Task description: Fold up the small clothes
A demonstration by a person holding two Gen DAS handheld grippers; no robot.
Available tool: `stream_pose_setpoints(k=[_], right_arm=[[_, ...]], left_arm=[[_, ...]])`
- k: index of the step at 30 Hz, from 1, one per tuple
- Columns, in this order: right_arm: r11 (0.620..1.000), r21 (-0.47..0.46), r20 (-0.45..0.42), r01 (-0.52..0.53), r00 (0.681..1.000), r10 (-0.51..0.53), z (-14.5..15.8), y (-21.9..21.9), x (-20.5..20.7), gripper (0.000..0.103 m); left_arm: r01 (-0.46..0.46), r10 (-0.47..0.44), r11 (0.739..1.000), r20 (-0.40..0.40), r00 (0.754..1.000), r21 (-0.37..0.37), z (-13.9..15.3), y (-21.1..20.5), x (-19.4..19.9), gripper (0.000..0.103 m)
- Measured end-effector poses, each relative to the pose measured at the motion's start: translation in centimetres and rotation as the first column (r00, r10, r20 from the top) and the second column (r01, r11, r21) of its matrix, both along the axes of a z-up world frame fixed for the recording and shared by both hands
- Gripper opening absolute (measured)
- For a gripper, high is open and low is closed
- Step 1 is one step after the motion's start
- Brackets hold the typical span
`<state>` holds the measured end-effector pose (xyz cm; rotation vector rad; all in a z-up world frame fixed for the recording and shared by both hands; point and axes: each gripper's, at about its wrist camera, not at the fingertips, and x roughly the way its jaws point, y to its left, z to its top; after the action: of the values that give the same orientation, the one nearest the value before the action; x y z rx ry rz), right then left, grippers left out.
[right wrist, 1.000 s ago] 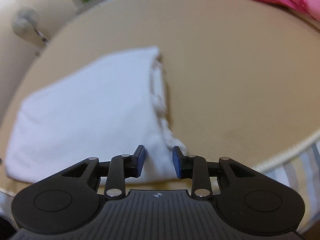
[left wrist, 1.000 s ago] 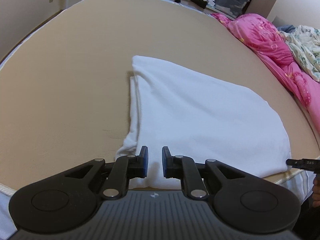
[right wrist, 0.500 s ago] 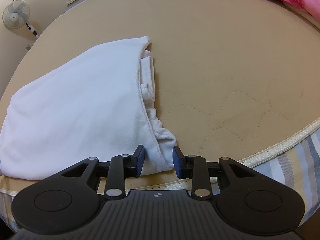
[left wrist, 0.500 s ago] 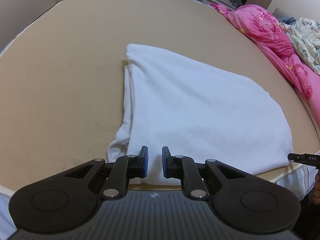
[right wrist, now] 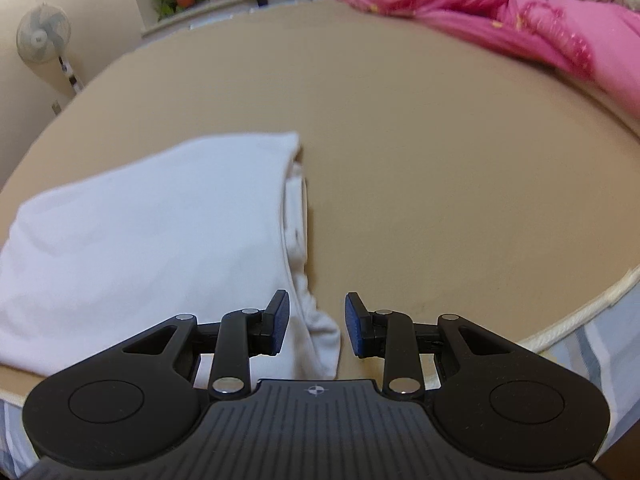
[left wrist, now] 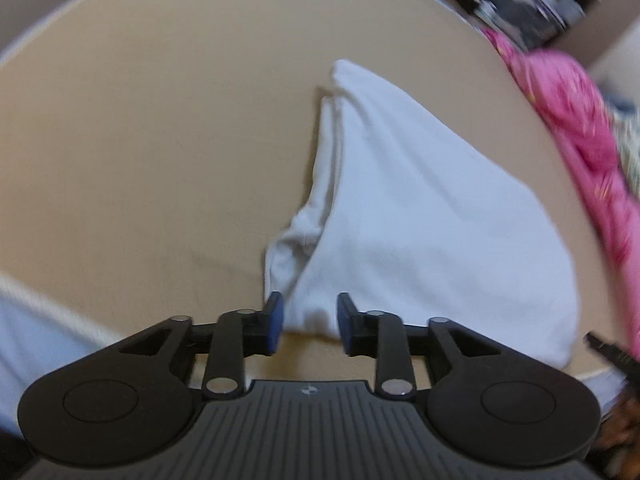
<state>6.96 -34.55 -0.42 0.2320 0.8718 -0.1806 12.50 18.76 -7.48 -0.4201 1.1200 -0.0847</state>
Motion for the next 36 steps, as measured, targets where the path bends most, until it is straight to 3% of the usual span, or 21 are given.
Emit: stream_pose_setpoints(k=[5,7,15,22,28,30,31,32,36], right_arm=[[0.999,0.042,0.037,0.014,0.999,-0.016,0.8,-0.7,0.1,0.033],[0.999,0.046,0.037,0.026,0.999,-0.028,0.9,-1.0,0.3,0.033],[0.995,0.085,0.043,0.052,0.998,-0.056,1.1,-1.6,0.4,0.033],[0.995,0.084,0.038,0.045,0.998,-0.048,1.1,-1.8,0.0,0.033],[0.995,0.085,0.036,0.051,0.998,-0.055,1.2,-2.1,0.1,0.033],[0.995,0.087,0.033,0.056,0.998,-0.059,1.2,-2.2,0.1,0.033],[0.994,0.088,0.031,0.059,0.998,-0.062,1.1,-2.3,0.1,0.033],[0.994,0.088,0.029,0.062,0.998,-0.065,1.1,-2.3,0.1,0.033],[0.993,0.094,0.024,0.076,0.997,-0.078,1.1,-2.9,0.1,0.033]], left_arm=[[-0.098,0.089,0.986,-0.072,0.993,-0.135,-1.8,0.9,-0.9,0.044],[-0.134,0.121,0.979,-0.093,0.988,-0.154,-2.6,1.1,-1.1,0.046],[-0.210,0.198,0.965,-0.091,0.976,-0.156,-3.4,0.4,-0.2,0.047],[-0.248,0.241,0.956,-0.063,0.969,-0.154,-3.8,-0.5,0.0,0.061],[-0.277,0.278,0.952,-0.012,0.961,-0.130,-3.3,-1.3,0.5,0.061],[-0.285,0.288,0.951,0.006,0.958,-0.119,-3.1,-1.6,0.6,0.056],[-0.282,0.285,0.955,0.017,0.958,-0.097,-2.9,-1.7,0.7,0.039],[-0.266,0.268,0.962,0.029,0.963,-0.069,-2.7,-2.1,0.9,0.014],[-0.194,0.192,0.980,0.052,0.980,0.045,-0.6,-4.1,1.9,0.011]])
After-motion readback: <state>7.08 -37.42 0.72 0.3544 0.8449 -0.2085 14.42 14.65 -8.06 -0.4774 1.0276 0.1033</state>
